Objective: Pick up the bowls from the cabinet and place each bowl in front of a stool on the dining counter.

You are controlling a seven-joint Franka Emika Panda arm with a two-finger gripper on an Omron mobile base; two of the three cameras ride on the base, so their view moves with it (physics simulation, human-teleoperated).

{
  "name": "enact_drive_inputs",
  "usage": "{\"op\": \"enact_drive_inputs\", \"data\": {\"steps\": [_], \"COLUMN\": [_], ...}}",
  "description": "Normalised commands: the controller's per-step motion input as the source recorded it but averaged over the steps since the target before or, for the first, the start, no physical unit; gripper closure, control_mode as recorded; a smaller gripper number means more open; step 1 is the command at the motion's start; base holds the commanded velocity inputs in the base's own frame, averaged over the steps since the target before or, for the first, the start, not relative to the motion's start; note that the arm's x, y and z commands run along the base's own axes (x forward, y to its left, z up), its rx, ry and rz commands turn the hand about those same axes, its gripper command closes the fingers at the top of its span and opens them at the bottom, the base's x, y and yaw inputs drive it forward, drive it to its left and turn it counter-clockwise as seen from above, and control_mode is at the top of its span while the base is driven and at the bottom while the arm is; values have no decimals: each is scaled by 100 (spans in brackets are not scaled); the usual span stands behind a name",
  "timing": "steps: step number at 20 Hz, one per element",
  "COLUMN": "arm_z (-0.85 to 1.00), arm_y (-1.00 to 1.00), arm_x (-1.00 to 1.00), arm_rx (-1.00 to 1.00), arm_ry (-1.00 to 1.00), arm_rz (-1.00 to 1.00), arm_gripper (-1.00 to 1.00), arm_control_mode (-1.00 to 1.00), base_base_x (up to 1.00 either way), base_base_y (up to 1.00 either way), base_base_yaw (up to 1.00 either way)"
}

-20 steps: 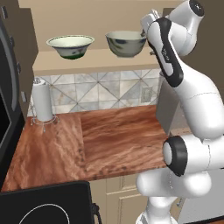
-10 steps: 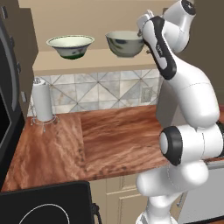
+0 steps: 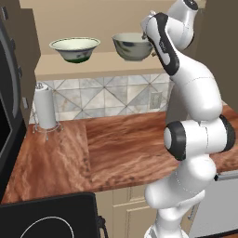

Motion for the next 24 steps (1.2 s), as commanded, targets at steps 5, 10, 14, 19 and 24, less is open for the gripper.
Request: {"op": "enact_drive_inputs", "data": {"steps": [5,10,14,19,24], "arm_z": [0,-1,-14,-20,-19], "arm_y": [1,0,0,0,0], "arm_x": [29,22,7,5,7], "arm_rx": [0,0,0,0,0], "arm_ry": [1,0,0,0,0], "arm_rz": [0,0,0,0,0], "arm_gripper": [-100,-100,-100,-100,-100], "arm_control_mode": [-100,-100,-100,-100,-100], "base_base_x": [0,0,0,0,0], "base_base_y": [0,0,0,0,0], "base_base_yaw": [0,0,0,0,0]}}
